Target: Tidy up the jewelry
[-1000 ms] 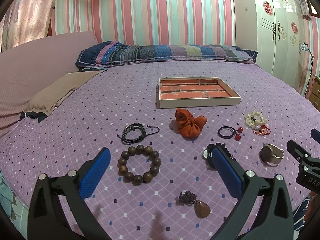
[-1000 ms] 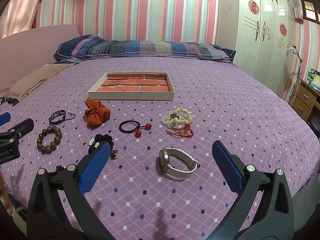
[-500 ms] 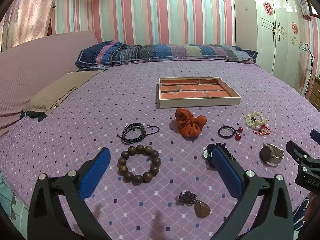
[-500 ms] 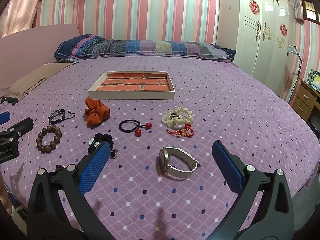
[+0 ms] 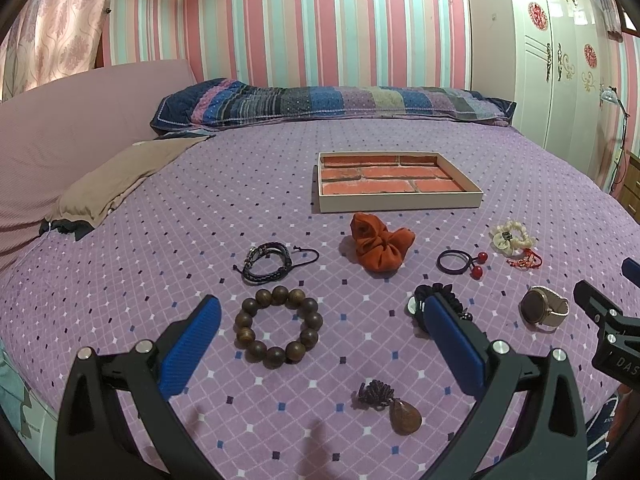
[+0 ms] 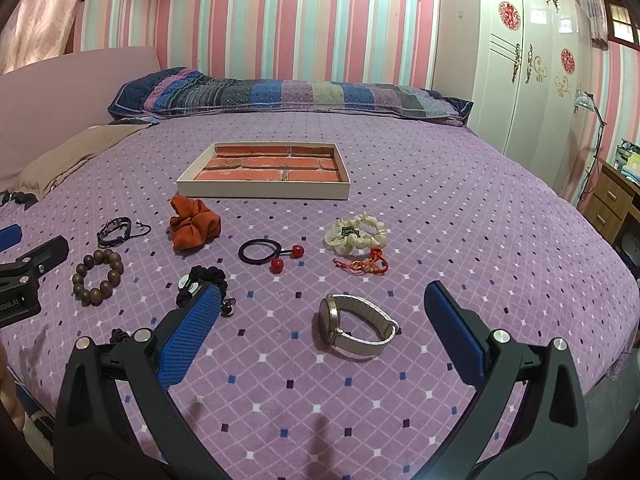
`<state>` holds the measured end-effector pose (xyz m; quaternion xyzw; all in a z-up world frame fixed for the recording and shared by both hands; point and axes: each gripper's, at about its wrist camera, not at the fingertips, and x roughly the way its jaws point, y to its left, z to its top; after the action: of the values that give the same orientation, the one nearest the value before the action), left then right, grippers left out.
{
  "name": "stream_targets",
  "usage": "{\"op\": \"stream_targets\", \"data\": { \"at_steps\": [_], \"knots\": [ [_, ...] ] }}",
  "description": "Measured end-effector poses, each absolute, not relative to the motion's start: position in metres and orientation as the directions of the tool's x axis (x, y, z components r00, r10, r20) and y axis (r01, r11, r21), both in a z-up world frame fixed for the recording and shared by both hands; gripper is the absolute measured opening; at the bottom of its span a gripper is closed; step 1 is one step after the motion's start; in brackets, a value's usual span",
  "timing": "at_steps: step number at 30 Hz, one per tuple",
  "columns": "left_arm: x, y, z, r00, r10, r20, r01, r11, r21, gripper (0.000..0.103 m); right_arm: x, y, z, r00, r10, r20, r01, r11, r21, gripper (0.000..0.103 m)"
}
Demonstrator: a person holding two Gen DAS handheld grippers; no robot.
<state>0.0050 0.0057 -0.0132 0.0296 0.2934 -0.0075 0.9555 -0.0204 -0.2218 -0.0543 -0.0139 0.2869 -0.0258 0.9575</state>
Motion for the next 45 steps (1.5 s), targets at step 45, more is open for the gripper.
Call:
{"op": "stream_targets", "data": {
  "at_steps": [45],
  "knots": [
    [0.002,0.027,-0.039,0.830,0.015,-0.558,0.015,0.999,0.048,0.099,-0.024,-0.222,-0.076,0.863,-0.090,-0.497,0.068,0.996,-0.063,0.099]
  ]
}}
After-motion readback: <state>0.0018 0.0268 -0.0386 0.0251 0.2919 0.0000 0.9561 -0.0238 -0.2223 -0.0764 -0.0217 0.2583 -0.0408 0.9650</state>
